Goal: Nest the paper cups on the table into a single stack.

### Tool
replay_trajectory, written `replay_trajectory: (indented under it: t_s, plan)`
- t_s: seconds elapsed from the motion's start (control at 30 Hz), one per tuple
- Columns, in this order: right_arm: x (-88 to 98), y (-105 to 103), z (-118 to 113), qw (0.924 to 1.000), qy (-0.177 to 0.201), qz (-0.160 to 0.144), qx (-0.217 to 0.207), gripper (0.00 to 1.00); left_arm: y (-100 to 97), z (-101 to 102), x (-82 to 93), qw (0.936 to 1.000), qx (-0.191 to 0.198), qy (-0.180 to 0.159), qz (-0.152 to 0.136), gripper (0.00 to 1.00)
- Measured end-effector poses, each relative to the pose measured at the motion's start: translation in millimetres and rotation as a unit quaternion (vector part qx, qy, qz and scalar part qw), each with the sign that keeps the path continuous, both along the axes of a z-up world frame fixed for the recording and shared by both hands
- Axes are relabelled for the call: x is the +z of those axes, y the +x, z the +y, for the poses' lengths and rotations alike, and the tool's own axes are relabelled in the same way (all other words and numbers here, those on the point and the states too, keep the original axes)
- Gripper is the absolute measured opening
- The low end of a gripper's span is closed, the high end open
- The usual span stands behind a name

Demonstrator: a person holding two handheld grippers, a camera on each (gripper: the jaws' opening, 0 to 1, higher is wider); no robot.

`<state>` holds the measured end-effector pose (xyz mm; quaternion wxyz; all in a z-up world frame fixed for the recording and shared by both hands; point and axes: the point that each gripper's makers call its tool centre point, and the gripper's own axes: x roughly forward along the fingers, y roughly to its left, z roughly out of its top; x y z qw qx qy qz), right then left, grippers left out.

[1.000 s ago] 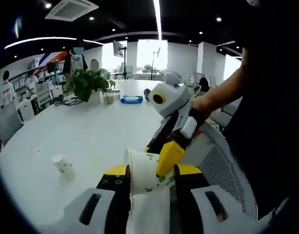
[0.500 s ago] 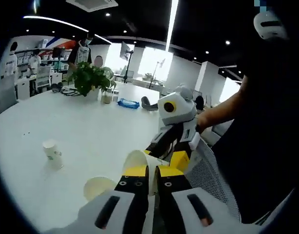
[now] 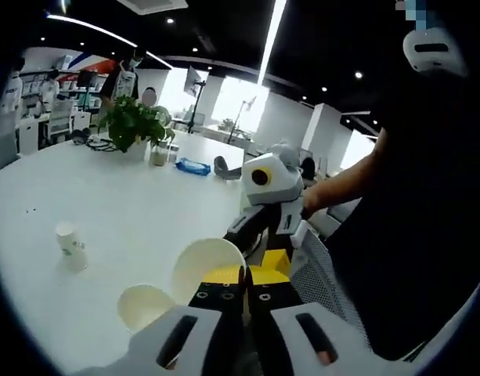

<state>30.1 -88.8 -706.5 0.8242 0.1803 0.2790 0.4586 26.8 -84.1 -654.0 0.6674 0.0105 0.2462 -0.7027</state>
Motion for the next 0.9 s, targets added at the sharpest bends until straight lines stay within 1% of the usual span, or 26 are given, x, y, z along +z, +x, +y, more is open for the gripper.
replay_trajectory:
  t_s: [0.1,0.2,0.47,0.73,0.9]
  plan:
    - [-0.3,0.2,-1.0,0.9999,-0.01,-0.014,0.0,0.48,2.1,1.9,2.2,1.0,0.003,0.0,-0.006,0.0]
    - [-1.4,-0.8,-0.7,0.9996,-0.018,-0.019,0.004,0.49,4.4,3.8,4.6,0.9999,0.006,0.001,-0.011,0.0]
    - [-5.5,0.9,-2.5,0.9972,-0.053,-0.053,0.002,0.61,18.7,11.5,11.1,0.9989,0.027,0.005,-0.038,0.0]
    - [-7.3,8.8,-11.5,0.9938,-0.075,-0.078,-0.025,0.76,31.4,18.0,14.4,0.9971,0.043,0.014,-0.062,0.0]
    - [-7.9,12.5,-17.3,0.9906,-0.091,-0.094,-0.039,0.83,37.5,20.5,12.9,0.9946,0.045,0.032,-0.087,0.0]
